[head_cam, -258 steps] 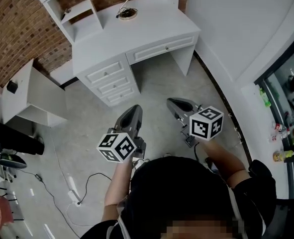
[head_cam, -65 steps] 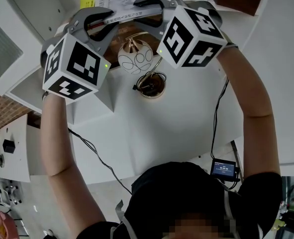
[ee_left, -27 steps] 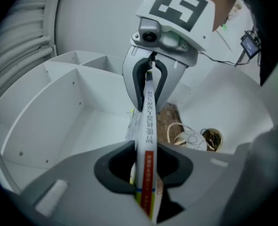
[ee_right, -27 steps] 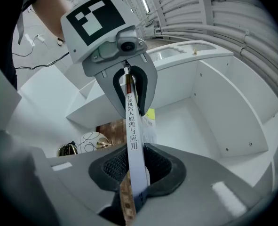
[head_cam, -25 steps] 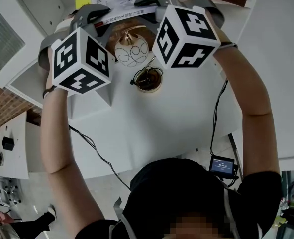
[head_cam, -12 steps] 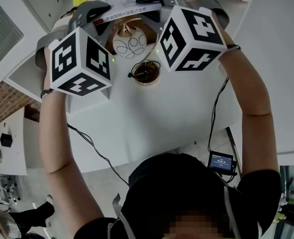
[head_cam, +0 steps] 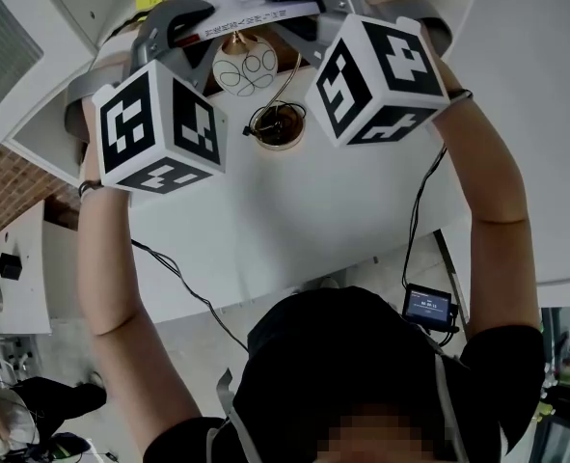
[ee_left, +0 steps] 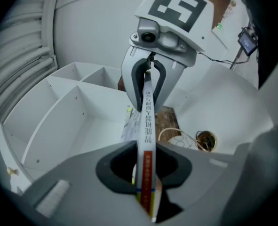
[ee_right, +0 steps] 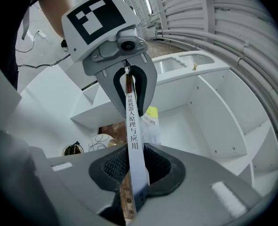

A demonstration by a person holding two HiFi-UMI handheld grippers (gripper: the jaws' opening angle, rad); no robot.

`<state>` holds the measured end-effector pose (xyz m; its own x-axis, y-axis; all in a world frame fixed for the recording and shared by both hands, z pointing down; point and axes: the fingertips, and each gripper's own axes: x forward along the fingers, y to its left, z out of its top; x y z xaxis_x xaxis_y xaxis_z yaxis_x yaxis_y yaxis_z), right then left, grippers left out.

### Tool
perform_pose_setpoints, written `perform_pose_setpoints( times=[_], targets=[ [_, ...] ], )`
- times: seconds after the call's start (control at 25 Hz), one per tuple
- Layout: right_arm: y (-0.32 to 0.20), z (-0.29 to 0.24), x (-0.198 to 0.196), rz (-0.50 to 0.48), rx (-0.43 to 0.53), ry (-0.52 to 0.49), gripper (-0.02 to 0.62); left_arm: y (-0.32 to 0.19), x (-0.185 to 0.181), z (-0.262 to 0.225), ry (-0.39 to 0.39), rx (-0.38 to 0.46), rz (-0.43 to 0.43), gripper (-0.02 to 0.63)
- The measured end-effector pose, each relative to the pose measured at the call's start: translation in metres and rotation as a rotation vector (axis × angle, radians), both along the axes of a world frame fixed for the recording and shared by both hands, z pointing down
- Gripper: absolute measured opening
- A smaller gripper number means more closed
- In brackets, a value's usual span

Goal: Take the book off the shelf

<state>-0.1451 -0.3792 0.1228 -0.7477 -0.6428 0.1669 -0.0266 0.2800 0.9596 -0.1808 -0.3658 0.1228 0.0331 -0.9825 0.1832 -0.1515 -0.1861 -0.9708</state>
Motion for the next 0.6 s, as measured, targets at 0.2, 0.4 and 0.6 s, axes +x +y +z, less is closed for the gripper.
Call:
perform_pose_setpoints(
  times=[0.2,0.4,0.6],
  targets=[
    [0.009,0.006,0.004,0.002,0.009,-0.007,0.075,0.009,0.004,0.006,-0.005,0.002,0.000,0.077],
    [0.019,0.013,0.010,-0.001,0.010,-0.005,0.075,0.019,0.010,0.012,-0.013,0.009,0.000,0.075],
    [0.025,0.016,0.013,-0.001,0.027,-0.020,0.074,0.025,0.014,0.015,-0.021,0.009,-0.006,0.075]
  ],
)
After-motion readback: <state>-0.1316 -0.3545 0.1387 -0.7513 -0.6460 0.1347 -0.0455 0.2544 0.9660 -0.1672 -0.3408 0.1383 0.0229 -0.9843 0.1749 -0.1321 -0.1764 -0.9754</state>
